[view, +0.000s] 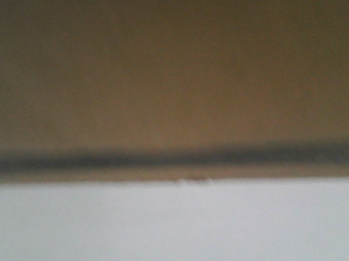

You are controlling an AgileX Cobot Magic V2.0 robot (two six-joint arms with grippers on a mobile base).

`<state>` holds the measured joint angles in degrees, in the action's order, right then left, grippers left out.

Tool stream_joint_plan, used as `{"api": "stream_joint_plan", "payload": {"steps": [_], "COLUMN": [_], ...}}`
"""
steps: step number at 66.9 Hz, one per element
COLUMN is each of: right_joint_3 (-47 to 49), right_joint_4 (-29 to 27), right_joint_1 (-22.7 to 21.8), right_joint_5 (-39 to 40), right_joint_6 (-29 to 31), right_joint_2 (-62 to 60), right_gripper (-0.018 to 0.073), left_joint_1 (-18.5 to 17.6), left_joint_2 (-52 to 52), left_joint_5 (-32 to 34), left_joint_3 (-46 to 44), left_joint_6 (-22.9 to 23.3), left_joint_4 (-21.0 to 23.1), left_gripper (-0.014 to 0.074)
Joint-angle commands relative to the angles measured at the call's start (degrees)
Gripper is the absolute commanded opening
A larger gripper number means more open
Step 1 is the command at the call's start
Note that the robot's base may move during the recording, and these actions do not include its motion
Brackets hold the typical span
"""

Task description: Grab box from left shelf to table start

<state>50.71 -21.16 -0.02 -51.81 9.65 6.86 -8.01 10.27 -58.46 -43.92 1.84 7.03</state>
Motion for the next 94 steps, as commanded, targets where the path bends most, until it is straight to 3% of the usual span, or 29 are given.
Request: {"api": "stream_joint_plan", "payload": {"steps": [1, 9, 26, 36, 94], "right_joint_3": [1.61, 1.61, 1.61, 1.61, 1.61], "right_joint_4": [0.20, 0.20, 0.20, 0.20, 0.20], "right_joint_1": [-0.06, -0.06, -0.06, -0.06, -0.06], "right_joint_5": [10.85, 10.78, 10.80, 10.74, 10.54], "right_joint_6": [0.33, 0.33, 0.33, 0.33, 0.33], "right_joint_2": [1.45, 1.45, 1.59, 1.59, 1.59], "right_gripper": [0.0063, 0.0063, 0.0063, 0.0063, 0.0063], "left_joint_1": [-0.22, -0.51, -7.08, -8.99, -8.87], "left_joint_2": [0.94, 0.94, 0.94, 0.94, 0.94], "left_joint_5": [7.26, 7.26, 9.31, 11.17, 11.17], "left_joint_3": [1.92, 6.71, 15.13, 15.87, 15.87], "left_joint_6": [0.03, 0.03, 0.03, 0.03, 0.03], "left_joint_4": [-3.15, -3.15, -3.15, -3.02, -2.78], "left_gripper": [-0.0092, -0.0092, -0.0092, -0.0092, -0.0092]}}
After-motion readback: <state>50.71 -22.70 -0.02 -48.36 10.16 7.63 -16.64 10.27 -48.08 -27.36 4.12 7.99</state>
